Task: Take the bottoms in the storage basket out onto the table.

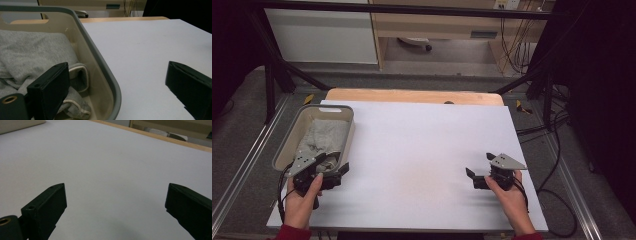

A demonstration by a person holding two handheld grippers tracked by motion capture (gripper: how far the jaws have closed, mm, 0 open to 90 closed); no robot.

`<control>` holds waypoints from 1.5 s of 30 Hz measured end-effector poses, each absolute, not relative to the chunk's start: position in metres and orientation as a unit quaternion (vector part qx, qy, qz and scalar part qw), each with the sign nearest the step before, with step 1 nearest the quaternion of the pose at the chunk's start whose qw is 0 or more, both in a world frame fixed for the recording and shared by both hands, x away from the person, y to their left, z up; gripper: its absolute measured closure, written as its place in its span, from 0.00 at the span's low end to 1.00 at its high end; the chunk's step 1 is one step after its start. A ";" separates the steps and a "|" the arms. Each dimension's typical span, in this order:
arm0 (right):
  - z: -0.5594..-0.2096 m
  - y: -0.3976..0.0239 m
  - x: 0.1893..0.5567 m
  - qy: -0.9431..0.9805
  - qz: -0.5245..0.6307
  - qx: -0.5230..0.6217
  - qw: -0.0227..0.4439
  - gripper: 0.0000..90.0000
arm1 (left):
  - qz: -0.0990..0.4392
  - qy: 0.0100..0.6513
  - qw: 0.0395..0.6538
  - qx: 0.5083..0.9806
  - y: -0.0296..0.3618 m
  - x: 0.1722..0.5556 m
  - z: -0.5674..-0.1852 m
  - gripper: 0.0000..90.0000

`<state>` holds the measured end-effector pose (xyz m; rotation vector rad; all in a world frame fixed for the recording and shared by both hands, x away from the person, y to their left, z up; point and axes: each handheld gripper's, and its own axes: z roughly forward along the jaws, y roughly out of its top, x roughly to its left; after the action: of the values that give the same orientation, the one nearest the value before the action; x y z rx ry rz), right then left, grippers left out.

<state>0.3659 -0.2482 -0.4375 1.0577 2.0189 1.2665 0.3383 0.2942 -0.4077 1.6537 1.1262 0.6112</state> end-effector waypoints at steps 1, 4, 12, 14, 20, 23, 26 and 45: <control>-0.437 -0.249 0.365 0.746 0.469 0.391 0.266 0.04 | 0.252 0.466 0.501 0.684 0.294 0.338 -0.408 0.06; -0.436 -0.250 0.364 0.743 0.471 0.393 0.268 0.04 | 0.251 0.468 0.502 0.683 0.295 0.338 -0.408 0.06; -0.432 -0.249 0.353 0.750 0.452 0.389 0.286 0.04 | 0.249 0.472 0.499 0.683 0.298 0.338 -0.405 0.06; -0.434 -0.247 0.352 0.761 0.431 0.387 0.294 0.04 | 0.249 0.476 0.504 0.676 0.300 0.338 -0.404 0.07; -0.436 -0.244 0.354 0.763 0.432 0.388 0.283 0.04 | 0.254 0.483 0.506 0.668 0.305 0.337 -0.400 0.06; -0.436 -0.244 0.353 0.766 0.429 0.386 0.284 0.04 | 0.274 0.484 0.500 0.664 0.308 0.335 -0.394 0.06; -0.437 -0.243 0.354 0.767 0.427 0.386 0.282 0.04 | 0.281 0.488 0.498 0.660 0.313 0.335 -0.386 0.06; -0.438 -0.238 0.353 0.772 0.429 0.379 0.277 0.04 | 0.281 0.484 0.480 0.676 0.319 0.355 -0.344 0.07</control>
<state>0.3535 -0.2382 -0.4381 1.0168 2.0727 1.1534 0.3552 0.3189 -0.3443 1.6479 1.1802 0.6847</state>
